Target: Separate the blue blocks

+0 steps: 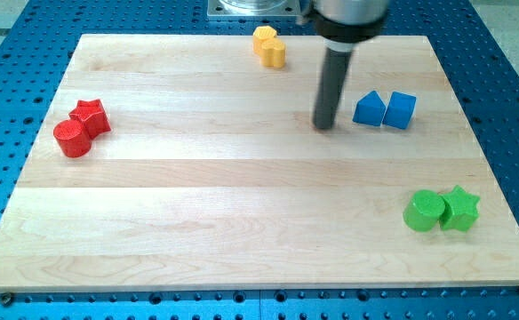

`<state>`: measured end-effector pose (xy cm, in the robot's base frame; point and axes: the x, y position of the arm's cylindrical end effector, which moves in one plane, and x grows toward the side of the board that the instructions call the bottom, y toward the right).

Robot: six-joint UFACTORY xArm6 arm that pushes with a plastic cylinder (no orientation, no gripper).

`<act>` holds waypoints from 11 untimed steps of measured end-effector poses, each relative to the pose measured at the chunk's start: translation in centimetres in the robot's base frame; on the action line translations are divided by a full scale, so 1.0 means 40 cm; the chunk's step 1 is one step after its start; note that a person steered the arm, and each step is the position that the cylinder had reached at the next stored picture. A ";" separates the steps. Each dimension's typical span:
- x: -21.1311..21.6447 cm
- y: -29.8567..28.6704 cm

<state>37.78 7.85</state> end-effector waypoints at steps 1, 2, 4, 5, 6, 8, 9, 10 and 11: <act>-0.066 -0.005; -0.074 0.026; -0.144 0.447; -0.085 0.391; -0.036 0.285; -0.008 0.111; 0.024 0.187; -0.058 0.150; -0.087 0.140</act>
